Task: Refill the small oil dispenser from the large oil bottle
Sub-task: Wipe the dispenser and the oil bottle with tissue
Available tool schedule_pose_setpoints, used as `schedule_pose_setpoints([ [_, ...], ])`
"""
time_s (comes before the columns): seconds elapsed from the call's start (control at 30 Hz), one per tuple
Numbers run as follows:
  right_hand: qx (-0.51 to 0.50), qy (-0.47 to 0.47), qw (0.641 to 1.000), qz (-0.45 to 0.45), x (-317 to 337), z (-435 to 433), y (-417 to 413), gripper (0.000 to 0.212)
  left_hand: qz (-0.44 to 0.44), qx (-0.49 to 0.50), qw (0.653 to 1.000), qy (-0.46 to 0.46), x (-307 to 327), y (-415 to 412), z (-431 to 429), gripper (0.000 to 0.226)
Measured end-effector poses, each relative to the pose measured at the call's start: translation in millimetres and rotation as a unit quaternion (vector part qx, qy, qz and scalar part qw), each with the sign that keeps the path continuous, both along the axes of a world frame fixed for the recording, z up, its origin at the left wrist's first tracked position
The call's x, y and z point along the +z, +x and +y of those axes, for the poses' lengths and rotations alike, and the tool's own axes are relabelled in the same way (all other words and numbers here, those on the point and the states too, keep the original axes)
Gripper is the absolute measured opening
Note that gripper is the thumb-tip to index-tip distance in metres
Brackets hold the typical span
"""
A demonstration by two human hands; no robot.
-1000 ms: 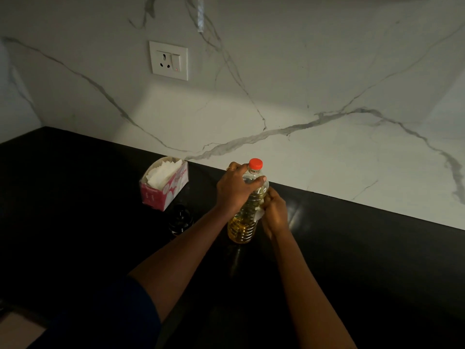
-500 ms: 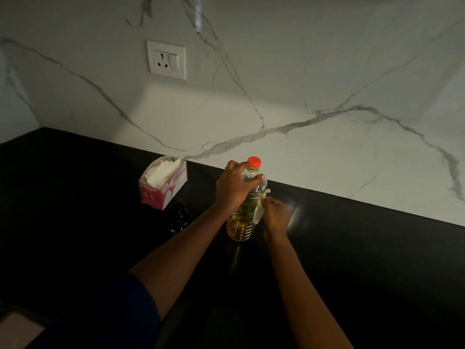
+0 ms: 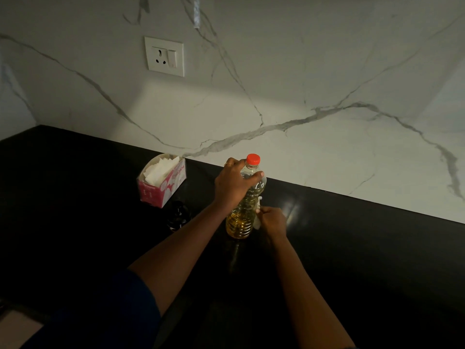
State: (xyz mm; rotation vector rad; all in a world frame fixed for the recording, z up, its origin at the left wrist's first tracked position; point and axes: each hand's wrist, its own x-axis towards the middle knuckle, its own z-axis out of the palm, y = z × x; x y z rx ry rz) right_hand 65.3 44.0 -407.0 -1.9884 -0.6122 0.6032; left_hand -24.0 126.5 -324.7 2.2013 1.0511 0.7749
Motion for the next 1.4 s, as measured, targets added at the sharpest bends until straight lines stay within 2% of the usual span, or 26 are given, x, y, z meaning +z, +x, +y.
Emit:
schedule_pose_setpoints([
  [0.13,-0.127,0.113,0.978,0.118,0.6,3.1,-1.8,0.01,0.0,-0.003,1.0,-0.002,-0.3,0.4,0.0,0.054],
  [0.27,-0.153,0.195,0.95,0.191,12.2,12.9,-7.8,0.009,-0.001,-0.002,1.0,0.0,0.0,0.0,-0.1,0.054],
  [0.5,-0.129,0.148,0.962,0.192,4.2,22.5,-14.4,0.032,-0.005,0.0,1.0,0.004,0.1,-1.9,-0.4,0.052],
  [0.73,0.002,0.106,0.973,0.204,-1.1,5.1,-10.7,0.036,-0.007,0.001,1.0,0.005,-0.5,1.6,-0.2,0.055],
  [0.9,0.067,0.14,0.965,0.211,15.0,6.5,-2.3,0.037,-0.014,-0.01,1.0,-0.007,1.7,1.3,0.8,0.05],
  [1.07,0.035,0.235,0.952,0.195,11.2,6.2,-16.1,0.033,-0.063,-0.028,0.993,-0.099,6.4,4.0,-0.7,0.038],
  [1.17,0.019,0.182,0.97,0.162,-21.0,3.4,-28.4,0.041,-0.105,-0.034,0.986,-0.127,4.9,5.3,-2.5,0.036],
  [1.27,0.029,0.125,0.971,0.202,-43.6,4.4,-32.1,0.044,-0.105,-0.037,0.986,-0.121,2.0,5.7,-1.8,0.038],
  [1.4,0.061,0.127,0.961,0.238,-25.9,10.6,-22.1,0.039,-0.1,-0.04,0.989,-0.1,-1.8,5.3,1.8,0.036],
])
